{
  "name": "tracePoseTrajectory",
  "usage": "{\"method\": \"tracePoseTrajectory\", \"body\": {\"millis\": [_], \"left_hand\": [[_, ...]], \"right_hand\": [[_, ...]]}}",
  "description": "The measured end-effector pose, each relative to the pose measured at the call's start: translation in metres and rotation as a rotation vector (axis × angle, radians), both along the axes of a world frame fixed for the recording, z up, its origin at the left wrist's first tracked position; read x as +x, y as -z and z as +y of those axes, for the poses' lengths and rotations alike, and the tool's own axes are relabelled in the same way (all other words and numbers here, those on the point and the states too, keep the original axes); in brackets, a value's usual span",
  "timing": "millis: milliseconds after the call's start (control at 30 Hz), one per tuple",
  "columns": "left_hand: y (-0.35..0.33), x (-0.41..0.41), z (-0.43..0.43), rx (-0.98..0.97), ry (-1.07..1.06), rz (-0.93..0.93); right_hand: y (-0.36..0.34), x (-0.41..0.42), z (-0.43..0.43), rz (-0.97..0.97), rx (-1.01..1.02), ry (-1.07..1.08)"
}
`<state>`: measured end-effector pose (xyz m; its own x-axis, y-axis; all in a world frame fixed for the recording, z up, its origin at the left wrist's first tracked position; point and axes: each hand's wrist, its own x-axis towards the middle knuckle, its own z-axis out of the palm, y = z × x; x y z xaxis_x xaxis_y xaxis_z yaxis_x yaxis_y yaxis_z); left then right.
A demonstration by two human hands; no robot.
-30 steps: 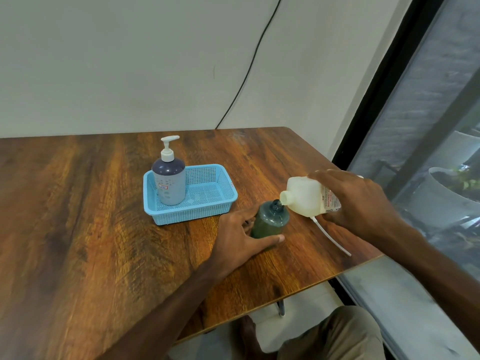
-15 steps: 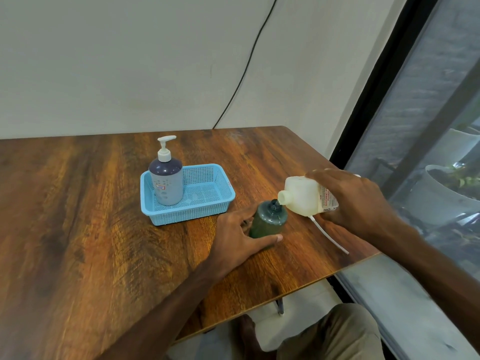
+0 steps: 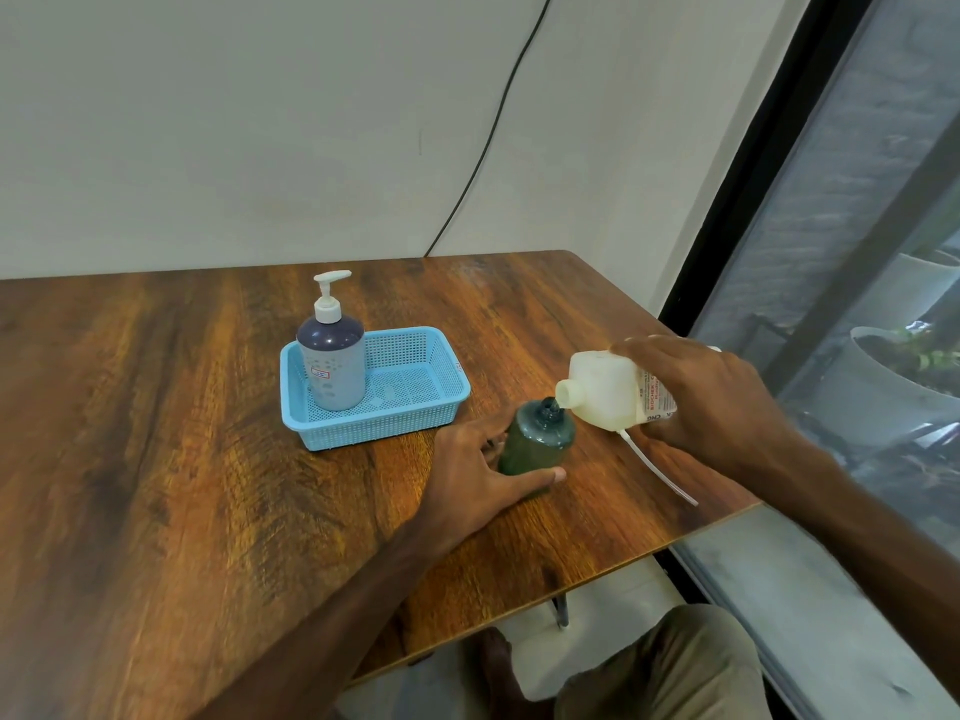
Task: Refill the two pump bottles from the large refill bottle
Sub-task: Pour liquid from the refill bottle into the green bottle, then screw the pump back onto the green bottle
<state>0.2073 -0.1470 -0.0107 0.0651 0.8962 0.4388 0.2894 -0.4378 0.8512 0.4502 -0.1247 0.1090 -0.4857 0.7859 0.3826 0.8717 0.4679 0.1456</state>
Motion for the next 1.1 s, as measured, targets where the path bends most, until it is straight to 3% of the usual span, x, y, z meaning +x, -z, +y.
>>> {"method": "tracePoseTrajectory", "body": {"millis": [400, 567, 867, 1100], "left_hand": [[0.0, 0.0, 0.0, 0.02, 0.0, -0.006], [-0.002, -0.002, 0.0, -0.019, -0.014, -0.041], [0.001, -0.004, 0.001, -0.056, -0.047, -0.013], [0.007, -0.006, 0.003, -0.112, -0.098, -0.031]], "right_hand": [[0.007, 0.006, 0.004, 0.087, -0.082, -0.017], [0.012, 0.008, 0.008, 0.361, -0.307, 0.05], [0.064, -0.015, 0.022, 0.97, -0.401, 0.167], [0.106, -0.043, 0.036, 1.127, -0.3, 0.245]]}}
